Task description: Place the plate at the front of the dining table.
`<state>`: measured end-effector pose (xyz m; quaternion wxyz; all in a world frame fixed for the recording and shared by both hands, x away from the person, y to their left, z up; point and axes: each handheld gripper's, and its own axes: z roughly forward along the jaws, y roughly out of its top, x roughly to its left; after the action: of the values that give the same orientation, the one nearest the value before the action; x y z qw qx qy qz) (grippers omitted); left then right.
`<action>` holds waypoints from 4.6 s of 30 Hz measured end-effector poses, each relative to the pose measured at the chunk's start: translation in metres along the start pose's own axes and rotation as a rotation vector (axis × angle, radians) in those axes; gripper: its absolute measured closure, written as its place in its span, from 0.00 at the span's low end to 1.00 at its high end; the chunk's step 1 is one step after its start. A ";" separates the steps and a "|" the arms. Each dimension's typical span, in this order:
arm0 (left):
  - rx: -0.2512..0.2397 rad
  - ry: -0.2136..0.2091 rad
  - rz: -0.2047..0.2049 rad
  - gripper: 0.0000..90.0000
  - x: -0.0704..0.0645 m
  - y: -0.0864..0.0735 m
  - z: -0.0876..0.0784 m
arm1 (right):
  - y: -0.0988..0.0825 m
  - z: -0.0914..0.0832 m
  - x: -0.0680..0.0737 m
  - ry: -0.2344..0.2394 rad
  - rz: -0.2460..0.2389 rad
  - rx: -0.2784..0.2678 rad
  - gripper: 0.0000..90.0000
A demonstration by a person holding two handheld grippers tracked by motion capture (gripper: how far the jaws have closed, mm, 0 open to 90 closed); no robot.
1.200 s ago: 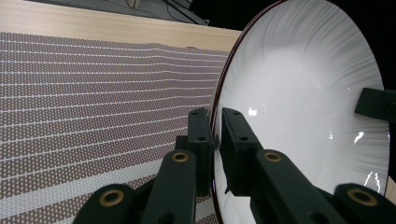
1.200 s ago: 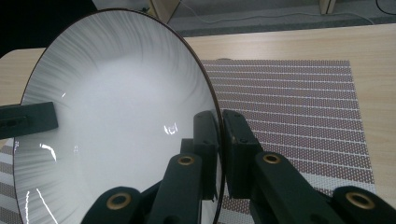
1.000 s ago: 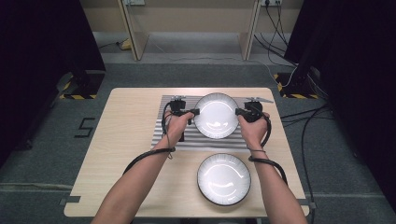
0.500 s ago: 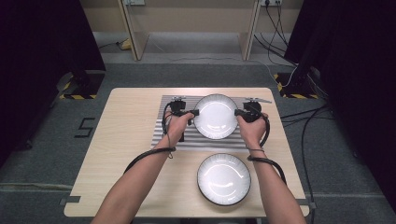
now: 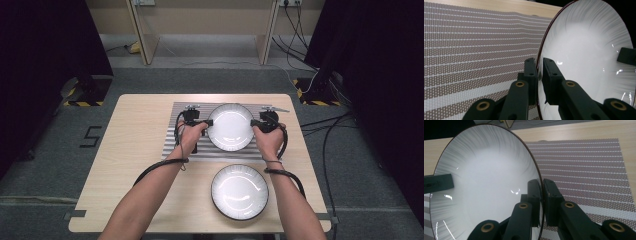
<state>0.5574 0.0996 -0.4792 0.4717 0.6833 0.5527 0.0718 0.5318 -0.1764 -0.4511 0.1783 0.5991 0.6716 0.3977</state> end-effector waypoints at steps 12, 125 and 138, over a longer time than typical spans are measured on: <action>0.031 0.025 -0.010 0.90 0.003 -0.006 0.006 | -0.005 0.009 -0.001 -0.009 0.007 0.037 0.94; -0.067 -0.065 0.203 0.50 0.031 -0.083 -0.157 | -0.099 -0.117 -0.035 -0.021 -0.001 -0.011 0.57; -0.074 -0.058 0.233 0.50 0.045 -0.111 -0.183 | -0.127 -0.139 -0.044 -0.018 0.017 -0.033 0.58</action>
<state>0.3847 0.2341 -0.4785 0.5008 0.7268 0.4527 0.1269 0.3577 -0.2584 -0.4709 0.1906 0.6054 0.6583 0.4048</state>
